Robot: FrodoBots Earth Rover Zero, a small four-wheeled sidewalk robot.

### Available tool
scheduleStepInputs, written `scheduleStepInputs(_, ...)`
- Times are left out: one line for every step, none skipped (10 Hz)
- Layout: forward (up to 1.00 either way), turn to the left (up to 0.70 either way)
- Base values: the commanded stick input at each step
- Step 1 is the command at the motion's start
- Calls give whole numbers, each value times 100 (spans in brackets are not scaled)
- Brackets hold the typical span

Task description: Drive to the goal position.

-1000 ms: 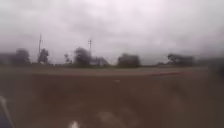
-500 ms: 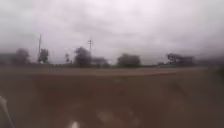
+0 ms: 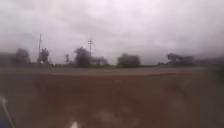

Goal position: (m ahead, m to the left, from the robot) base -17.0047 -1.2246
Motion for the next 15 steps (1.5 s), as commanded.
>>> scheduleStepInputs(-53, 0)
scheduleStepInputs(-9, 0)
scheduleStepInputs(-1, 0)
scheduleStepInputs(0, 14)
scheduleStepInputs(0, 70)
scheduleStepInputs(0, 70)
scheduleStepInputs(0, 70)
scheduleStepInputs(0, 70)
scheduleStepInputs(0, 70)
scheduleStepInputs(0, 70)
scheduleStepInputs(0, 70)
scheduleStepInputs(0, 70)
scheduleStepInputs(0, 70)
scheduleStepInputs(0, 70)
scheduleStepInputs(0, 70)
